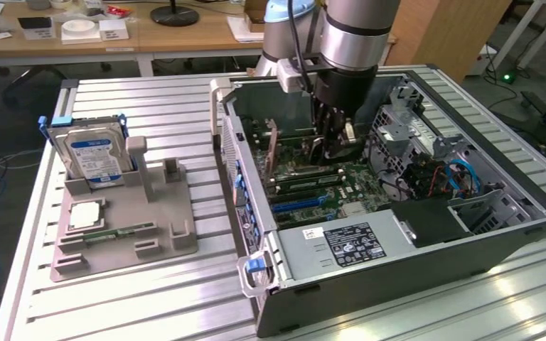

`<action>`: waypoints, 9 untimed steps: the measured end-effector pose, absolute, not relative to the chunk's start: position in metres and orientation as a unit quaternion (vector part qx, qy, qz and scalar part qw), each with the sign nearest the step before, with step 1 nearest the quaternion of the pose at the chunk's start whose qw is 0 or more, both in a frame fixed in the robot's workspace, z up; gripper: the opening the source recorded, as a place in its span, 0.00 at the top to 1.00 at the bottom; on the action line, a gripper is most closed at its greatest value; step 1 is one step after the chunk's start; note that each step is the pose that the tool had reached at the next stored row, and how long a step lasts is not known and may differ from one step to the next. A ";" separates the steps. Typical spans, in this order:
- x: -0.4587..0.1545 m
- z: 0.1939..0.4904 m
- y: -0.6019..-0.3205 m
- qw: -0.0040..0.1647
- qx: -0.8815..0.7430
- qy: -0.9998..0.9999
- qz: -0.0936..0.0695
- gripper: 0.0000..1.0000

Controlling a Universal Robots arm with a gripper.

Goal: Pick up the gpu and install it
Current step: 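Insert the gpu into the slot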

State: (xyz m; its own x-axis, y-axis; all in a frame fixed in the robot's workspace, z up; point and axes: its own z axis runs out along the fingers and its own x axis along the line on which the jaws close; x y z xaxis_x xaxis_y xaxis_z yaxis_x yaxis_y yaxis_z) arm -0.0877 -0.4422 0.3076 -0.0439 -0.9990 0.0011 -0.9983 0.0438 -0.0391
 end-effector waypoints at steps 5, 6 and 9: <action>-0.088 0.304 -0.446 0.013 -0.691 0.722 -0.015 0.72; -0.088 0.303 -0.446 0.013 -0.691 0.722 -0.015 0.72; -0.089 0.299 -0.446 0.013 -0.691 0.722 -0.014 0.72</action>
